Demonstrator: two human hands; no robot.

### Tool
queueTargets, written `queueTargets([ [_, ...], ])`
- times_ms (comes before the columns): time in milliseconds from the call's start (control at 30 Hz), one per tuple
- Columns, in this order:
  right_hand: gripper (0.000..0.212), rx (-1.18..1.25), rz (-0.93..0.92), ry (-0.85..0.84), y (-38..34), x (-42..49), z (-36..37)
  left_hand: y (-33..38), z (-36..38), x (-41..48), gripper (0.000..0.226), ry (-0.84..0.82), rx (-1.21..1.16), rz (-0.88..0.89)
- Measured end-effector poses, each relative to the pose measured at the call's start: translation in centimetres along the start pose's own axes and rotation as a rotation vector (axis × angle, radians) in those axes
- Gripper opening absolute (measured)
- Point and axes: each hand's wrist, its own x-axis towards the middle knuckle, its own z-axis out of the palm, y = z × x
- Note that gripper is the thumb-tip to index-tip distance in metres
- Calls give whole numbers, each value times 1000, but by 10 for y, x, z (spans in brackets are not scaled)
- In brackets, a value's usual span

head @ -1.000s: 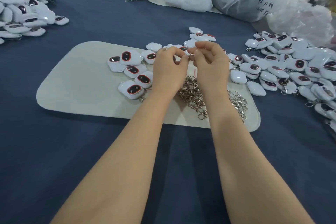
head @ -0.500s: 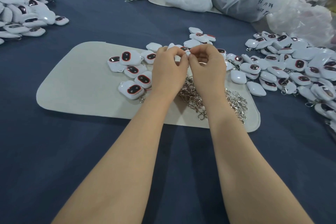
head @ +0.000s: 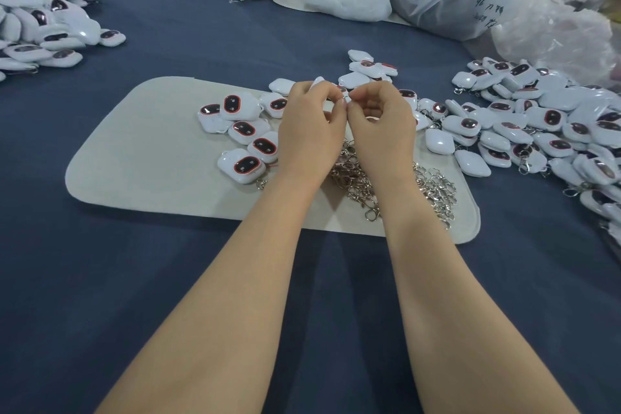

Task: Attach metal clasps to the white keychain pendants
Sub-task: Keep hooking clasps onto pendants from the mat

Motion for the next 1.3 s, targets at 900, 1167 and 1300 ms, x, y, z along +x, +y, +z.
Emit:
queueTargets([
  [900,17,20,11,-32,4,1,3,1,-1,2,8,21,19,-6],
  [1167,29,48,8,-33,6,1,3,0,0,1,10,28,57,6],
  [1300,31,49,11,-1,6,2,3,2,1,0,11,10,61,16],
])
